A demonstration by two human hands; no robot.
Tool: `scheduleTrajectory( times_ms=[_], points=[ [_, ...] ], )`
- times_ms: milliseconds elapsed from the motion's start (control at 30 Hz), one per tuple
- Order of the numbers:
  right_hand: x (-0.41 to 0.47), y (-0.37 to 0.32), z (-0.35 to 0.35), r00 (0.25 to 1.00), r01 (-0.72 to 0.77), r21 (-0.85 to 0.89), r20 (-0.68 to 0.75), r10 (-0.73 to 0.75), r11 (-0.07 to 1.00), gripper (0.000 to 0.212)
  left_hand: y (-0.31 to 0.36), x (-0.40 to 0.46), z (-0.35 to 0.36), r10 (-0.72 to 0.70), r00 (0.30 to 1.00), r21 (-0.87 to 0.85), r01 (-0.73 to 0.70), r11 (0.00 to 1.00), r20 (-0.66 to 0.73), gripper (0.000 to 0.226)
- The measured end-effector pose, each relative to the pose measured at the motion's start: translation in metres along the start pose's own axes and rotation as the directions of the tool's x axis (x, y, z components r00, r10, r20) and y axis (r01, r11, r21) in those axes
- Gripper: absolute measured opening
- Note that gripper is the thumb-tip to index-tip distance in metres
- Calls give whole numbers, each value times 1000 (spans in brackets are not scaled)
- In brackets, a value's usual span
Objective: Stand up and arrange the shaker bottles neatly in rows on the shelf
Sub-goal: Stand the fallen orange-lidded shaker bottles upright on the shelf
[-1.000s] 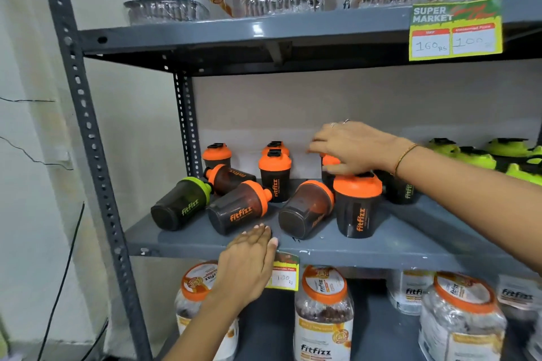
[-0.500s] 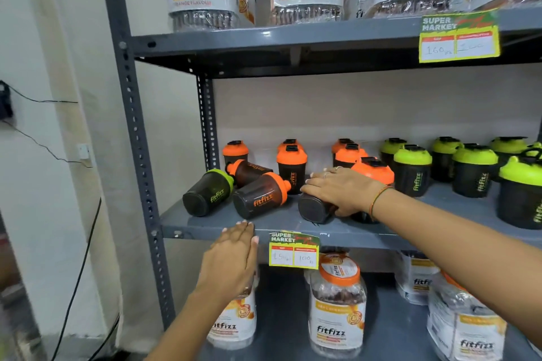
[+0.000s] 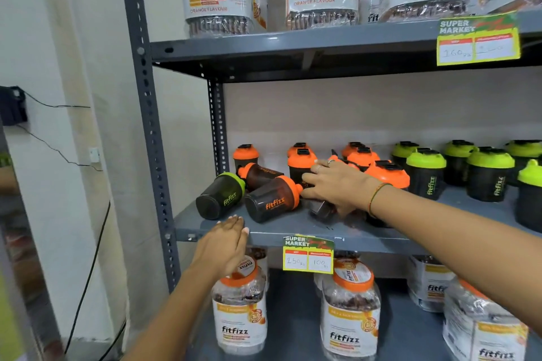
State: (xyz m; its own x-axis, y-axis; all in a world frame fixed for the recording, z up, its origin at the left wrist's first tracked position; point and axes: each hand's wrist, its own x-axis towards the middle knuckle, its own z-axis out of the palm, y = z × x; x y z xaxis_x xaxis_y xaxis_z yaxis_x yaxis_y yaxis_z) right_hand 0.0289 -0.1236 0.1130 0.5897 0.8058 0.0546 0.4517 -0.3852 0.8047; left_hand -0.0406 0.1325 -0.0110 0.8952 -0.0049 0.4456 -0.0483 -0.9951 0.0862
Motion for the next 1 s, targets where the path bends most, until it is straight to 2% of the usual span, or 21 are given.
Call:
scheduleTrajectory(
  times_ms=[167,333,533,733,833,1000],
  points=[
    [11,-7,-5,994,-25,-256,95,51,966,41,-6,-1,7,11,1000,15,-11,1000,-24,58],
    [22,-24,12,992,-10,-303,114,47,953,37,-6,-1,11,9,999,-5,-9,1000,-45,61],
    [25,-38,27,995,74,-425,94,-37,902,37,-6,0,13,-5,999,-30,3,1000,-43,61],
    [22,-41,25,996,84,-417,74,-59,905,42,-4,-2,12,-15,999,-20,14,1000,-37,62],
    [21,-39,23,996,82,-370,66,-62,925,46,-3,-2,11,-12,999,-17,11,1000,-30,56],
    [19,-28,-12,992,77,-281,-78,-103,957,51,-5,-1,6,27,999,4,-27,1000,-27,53]
  ],
)
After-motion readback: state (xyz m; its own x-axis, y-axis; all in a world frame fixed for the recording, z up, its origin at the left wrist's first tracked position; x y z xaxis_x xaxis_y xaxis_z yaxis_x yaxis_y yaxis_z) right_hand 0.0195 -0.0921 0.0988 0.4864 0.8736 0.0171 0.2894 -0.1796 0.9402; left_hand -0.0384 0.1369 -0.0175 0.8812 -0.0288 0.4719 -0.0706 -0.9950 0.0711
